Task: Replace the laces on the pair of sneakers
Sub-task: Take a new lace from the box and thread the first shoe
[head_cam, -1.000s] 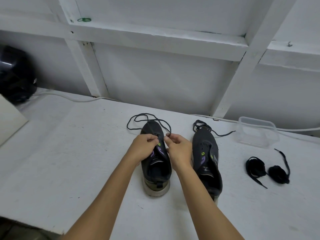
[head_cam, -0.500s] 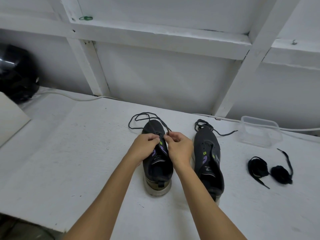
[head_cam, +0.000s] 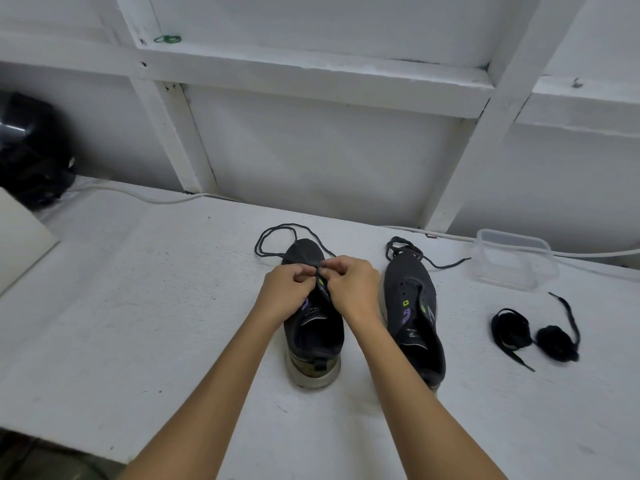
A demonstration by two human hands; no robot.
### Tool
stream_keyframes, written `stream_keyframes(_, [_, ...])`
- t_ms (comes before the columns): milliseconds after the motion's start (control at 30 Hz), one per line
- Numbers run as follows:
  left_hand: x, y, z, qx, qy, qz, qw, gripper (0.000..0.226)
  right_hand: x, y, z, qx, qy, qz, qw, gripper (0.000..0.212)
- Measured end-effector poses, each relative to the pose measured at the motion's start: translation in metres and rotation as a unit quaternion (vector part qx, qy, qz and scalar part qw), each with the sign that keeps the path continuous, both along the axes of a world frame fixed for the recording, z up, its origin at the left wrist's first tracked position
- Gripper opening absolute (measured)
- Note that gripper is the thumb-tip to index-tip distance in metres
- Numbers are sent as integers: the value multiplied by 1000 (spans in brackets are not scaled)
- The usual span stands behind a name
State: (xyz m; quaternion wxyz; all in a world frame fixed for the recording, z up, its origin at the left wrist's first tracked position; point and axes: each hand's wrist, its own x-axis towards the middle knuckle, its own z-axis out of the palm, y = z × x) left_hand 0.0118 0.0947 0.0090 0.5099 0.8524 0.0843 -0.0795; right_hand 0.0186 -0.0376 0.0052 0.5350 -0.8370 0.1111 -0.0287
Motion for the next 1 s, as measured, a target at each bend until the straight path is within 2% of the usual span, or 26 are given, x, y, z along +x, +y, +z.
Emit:
stream_keyframes(133, [1,0,1,-3,3,13,1000,15,0,-1,-3,-4,31,-6,999,13])
stream_keyframes(367, [0,-2,5,18,-14,25,999,8,-1,-2,-2,121,115,12,986,16])
stream_keyframes(500, [-3,-8,5,31,-26,35,999,8,-1,2,1,145,151,-43,977,17])
stream_keyframes(633, [-8,-8,6,9,-34,65,997,9,-1,1,2,270,193,-114,936,22])
stream_keyframes(767, [-10,-11,9,0,-38,71,997,7,-2,3,2,280,175,-125,936,19])
stream_keyframes(800, [-10,-12,9,-1,-36,74,997,8,-1,4,3,309,170,-150,924,21])
stream_keyframes(900, [-11,-10,8,-31,-22,99,994,8,-1,-2,13,443,141,-255,848,22])
stream_keyframes(933, [-11,-9,7,-41,-19,103,994,8,0,-6,13,452,128,-278,838,23])
stream_keyframes(1000, [-10,-7,7,-53,-16,106,993,9,1,-10,11,433,114,-298,843,31])
